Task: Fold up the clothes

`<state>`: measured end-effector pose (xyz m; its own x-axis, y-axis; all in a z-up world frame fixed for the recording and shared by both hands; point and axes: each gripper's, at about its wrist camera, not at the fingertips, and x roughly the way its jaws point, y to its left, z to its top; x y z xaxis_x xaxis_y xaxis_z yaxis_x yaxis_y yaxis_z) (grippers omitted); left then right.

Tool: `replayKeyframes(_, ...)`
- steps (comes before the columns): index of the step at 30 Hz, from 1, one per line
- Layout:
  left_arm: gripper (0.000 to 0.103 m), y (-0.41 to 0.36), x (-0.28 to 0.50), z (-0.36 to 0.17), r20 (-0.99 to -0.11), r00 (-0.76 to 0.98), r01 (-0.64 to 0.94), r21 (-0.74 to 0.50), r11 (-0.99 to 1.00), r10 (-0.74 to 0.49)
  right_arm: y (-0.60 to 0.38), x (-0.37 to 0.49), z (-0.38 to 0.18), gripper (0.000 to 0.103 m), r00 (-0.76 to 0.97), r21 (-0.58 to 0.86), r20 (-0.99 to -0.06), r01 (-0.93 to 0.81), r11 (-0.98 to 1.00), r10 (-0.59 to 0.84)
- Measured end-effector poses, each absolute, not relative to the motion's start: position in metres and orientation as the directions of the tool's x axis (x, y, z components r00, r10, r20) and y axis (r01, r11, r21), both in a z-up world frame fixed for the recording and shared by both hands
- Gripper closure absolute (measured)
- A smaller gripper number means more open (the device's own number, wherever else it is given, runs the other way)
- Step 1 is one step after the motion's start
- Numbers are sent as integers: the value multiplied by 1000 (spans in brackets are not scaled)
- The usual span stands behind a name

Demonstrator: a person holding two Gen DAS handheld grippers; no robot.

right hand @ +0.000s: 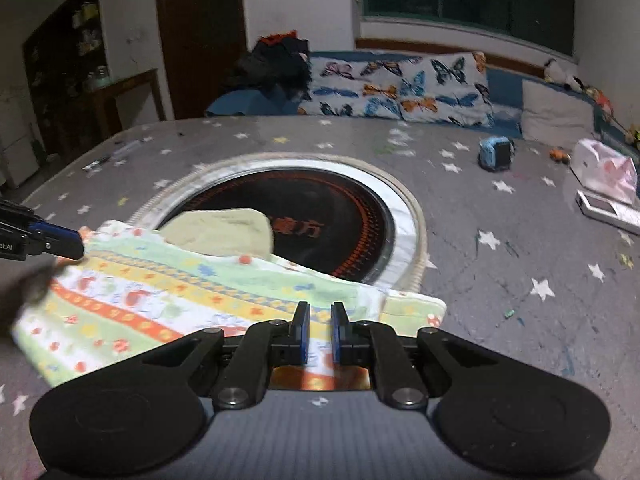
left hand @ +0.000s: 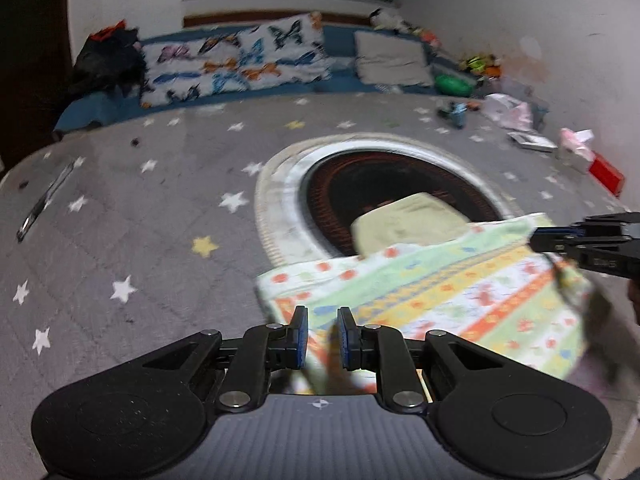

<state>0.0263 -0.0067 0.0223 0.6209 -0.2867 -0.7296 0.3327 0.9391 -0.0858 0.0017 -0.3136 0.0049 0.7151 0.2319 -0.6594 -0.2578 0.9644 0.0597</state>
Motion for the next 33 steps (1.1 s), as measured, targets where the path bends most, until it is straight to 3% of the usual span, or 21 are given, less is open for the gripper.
replayKeyframes(7,84,1,17,30,-716,636,307,-107,946,-287,-311,-7,14,93,726,44,-646,-273,961,236)
replayKeyframes(11,69,-4,1,38,-704,648,306,-110,946,-291,-290,-22,27,90,719,35,-625,-362,932,303)
replayKeyframes(16,65,4,-13,38,-706,656,236,-144,961,-267,-248,-46,40,80,678,5,-616,-505,863,400)
replayKeyframes(22,54,29,-26,38,-710,660,91,-248,965,-245,-189,-75,35,77,593,-65,-642,-673,737,485)
replayKeyframes(26,47,44,-33,38,-705,662,8,-330,944,-253,-145,-92,30,67,566,-159,-646,-757,634,513)
replayKeyframes(33,39,62,-37,34,-676,667,-70,-476,876,-314,-98,-102,18,67,528,-254,-673,-822,509,518)
